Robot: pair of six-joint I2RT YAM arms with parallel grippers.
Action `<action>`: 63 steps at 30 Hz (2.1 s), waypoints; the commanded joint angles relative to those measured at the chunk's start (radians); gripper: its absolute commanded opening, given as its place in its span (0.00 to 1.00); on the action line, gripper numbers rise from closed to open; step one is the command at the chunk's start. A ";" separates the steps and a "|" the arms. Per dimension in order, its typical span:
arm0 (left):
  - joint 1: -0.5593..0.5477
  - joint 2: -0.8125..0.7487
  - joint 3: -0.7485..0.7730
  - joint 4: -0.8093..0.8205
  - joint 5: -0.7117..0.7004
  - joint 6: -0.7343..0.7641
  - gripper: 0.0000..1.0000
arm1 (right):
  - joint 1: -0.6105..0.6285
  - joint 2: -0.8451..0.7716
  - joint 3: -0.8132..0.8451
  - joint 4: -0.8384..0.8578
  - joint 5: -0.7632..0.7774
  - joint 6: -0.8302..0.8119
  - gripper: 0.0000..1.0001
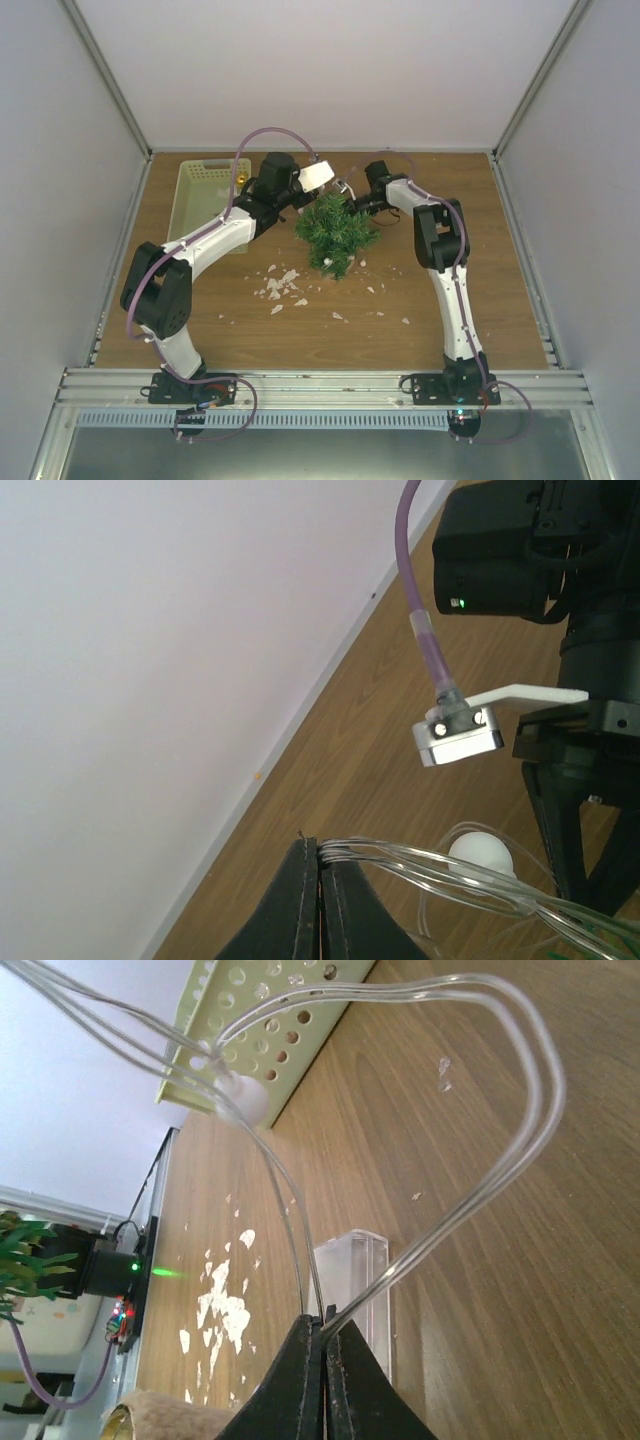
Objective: Decorate the small christmas tree
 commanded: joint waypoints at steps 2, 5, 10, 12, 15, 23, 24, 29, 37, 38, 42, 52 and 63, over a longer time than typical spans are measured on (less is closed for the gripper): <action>0.006 0.006 0.028 0.055 0.009 -0.018 0.03 | -0.022 -0.071 -0.041 0.089 -0.014 0.037 0.01; 0.006 0.006 0.026 0.054 0.009 -0.015 0.05 | -0.026 -0.083 -0.053 0.121 0.009 0.061 0.01; 0.006 0.005 0.026 0.050 0.009 -0.013 0.07 | -0.038 -0.109 -0.072 0.168 0.071 0.103 0.00; 0.006 0.003 0.025 0.050 0.009 -0.013 0.06 | -0.050 -0.124 -0.080 0.180 0.088 0.116 0.01; 0.006 0.006 0.028 0.051 0.009 -0.012 0.07 | -0.074 -0.152 -0.106 0.207 0.109 0.138 0.00; 0.006 0.013 0.048 0.038 0.009 -0.021 0.11 | -0.149 -0.256 -0.201 0.302 0.161 0.214 0.01; 0.006 0.012 0.050 0.037 0.009 -0.022 0.12 | -0.155 -0.263 -0.206 0.305 0.167 0.218 0.01; 0.006 0.013 0.052 0.031 0.009 -0.029 0.26 | -0.169 -0.297 -0.215 0.304 0.196 0.224 0.00; 0.006 0.007 0.046 0.027 -0.003 -0.024 0.38 | -0.192 -0.344 -0.244 0.293 0.223 0.218 0.00; 0.006 0.006 0.046 0.026 -0.003 -0.022 0.38 | -0.197 -0.352 -0.249 0.292 0.226 0.217 0.01; 0.006 0.005 0.042 0.027 -0.006 -0.020 0.34 | -0.219 -0.387 -0.272 0.290 0.241 0.216 0.01; 0.014 0.000 0.023 0.033 -0.033 -0.015 0.39 | -0.266 -0.427 -0.306 0.301 0.272 0.227 0.01; 0.052 -0.026 -0.021 -0.003 -0.018 -0.063 0.45 | -0.266 -0.445 -0.245 0.321 0.265 0.278 0.01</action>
